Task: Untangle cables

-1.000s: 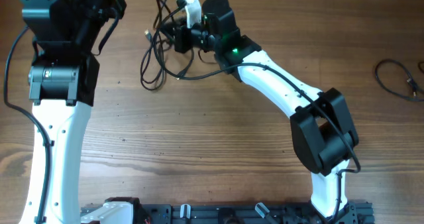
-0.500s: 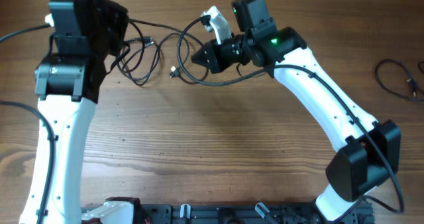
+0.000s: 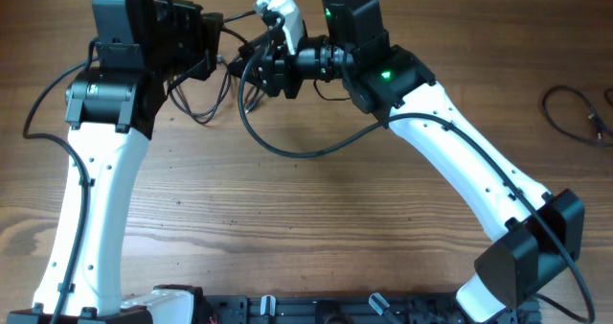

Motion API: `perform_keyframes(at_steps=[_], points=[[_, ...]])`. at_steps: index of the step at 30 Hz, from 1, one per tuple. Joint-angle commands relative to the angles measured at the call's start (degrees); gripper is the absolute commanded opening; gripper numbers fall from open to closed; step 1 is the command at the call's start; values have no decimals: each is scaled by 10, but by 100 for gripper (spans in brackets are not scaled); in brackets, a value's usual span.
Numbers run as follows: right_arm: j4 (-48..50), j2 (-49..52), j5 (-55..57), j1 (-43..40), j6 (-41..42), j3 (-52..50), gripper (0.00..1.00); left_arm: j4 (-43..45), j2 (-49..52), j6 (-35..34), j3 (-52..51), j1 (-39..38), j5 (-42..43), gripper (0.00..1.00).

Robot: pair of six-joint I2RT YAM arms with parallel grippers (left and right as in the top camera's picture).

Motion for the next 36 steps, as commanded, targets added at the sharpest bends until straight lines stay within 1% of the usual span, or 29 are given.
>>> perform_keyframes(at_steps=[1,2,5,9,10,12,16,21,23,24,25,26,27,28,29,30,31,32,34,36], points=[[7,-7,56,2,-5,2,54,0,0,-9,5,-3,33,4],[8,-7,54,2,-5,2,54,0,0,-1,5,-2,23,4],[7,-17,24,1,-5,2,54,-31,0,14,5,-2,-68,4],[4,-31,24,-12,-18,2,55,-38,0,15,5,-2,-73,4],[-2,-31,31,-17,-19,2,57,-38,0,14,5,-2,-72,4],[-24,-27,81,-20,-28,2,58,-38,0,14,5,-3,-42,4],[-27,-4,78,-13,-34,2,59,-38,0,14,5,-3,19,4],[-18,16,78,5,-38,2,58,-38,0,14,5,-3,48,5],[-15,25,91,5,-33,2,47,-38,0,14,5,-3,71,6],[-14,29,96,5,-31,2,32,-38,0,14,5,-3,76,7],[-13,30,99,5,-31,2,13,-38,0,14,5,-3,76,12],[-12,30,108,5,-20,2,4,-38,0,15,5,-3,68,21],[-12,30,123,5,-3,2,4,-39,0,19,5,-3,50,29],[-15,30,147,4,19,2,4,-39,0,39,5,-3,28,42],[-21,30,153,2,28,2,4,-46,0,77,4,-3,-21,66],[-30,30,153,1,30,2,4,-61,0,90,4,-3,-66,84],[-40,30,154,-2,37,2,4,-76,0,90,4,-3,-106,98],[-60,30,174,-14,78,2,4,-89,0,90,4,-3,-143,100],[-80,30,179,-46,123,3,4,-108,0,90,4,-3,-210,100],[-111,30,179,-90,134,22,4,-121,0,91,4,-3,-241,100]])
